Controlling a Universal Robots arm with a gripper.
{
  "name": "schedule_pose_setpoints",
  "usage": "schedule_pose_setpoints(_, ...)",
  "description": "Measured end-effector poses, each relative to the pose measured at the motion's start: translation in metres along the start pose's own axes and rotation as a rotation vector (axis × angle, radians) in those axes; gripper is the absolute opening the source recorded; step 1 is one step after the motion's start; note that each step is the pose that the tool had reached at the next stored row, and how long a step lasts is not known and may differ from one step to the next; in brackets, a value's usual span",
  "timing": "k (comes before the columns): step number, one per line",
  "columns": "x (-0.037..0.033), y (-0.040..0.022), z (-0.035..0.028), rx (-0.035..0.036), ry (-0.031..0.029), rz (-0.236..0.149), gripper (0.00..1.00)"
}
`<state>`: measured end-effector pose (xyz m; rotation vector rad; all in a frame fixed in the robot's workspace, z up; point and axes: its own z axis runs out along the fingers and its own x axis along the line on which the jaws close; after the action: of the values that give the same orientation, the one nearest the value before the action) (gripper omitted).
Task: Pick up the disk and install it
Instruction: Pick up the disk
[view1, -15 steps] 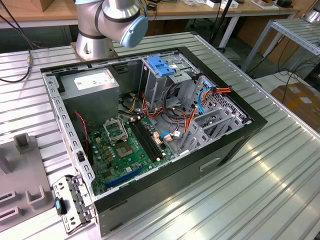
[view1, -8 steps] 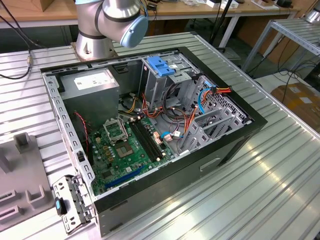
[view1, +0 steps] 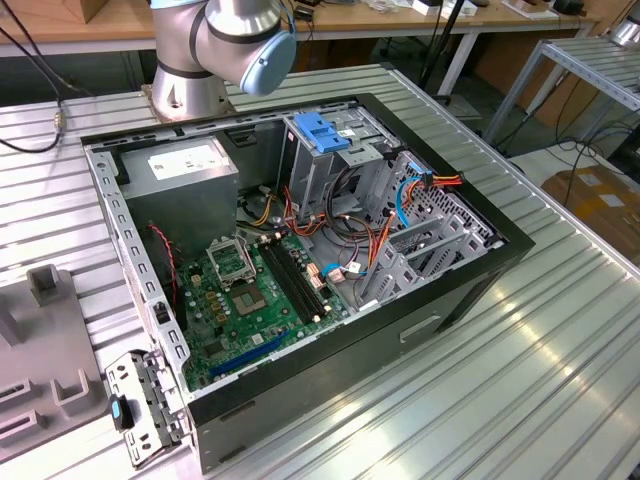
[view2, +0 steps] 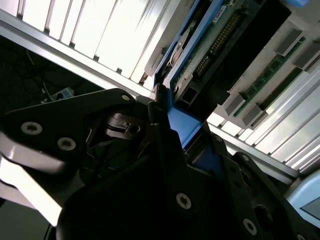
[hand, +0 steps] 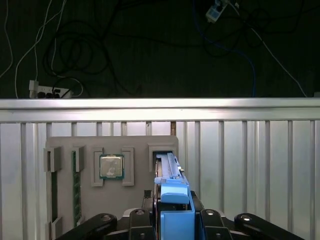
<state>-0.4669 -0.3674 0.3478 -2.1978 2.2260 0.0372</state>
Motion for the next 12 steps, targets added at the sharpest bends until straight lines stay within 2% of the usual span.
schedule_pose_setpoints(2, -0.0001, 0.0001, -0.0054, -0.0001, 0.0, 0.0, 0.37)
schedule_pose_setpoints(3, -0.0003, 0.0001, -0.0103, -0.0001, 0.0, 0.0, 0.37)
schedule_pose_setpoints(5, -0.0004, 0.0001, -0.0146, -0.0002, 0.0001, 0.0, 0.37)
schedule_pose_setpoints(12, -0.0004, 0.0001, -0.0153, -0.0001, 0.0, 0.0, 0.37)
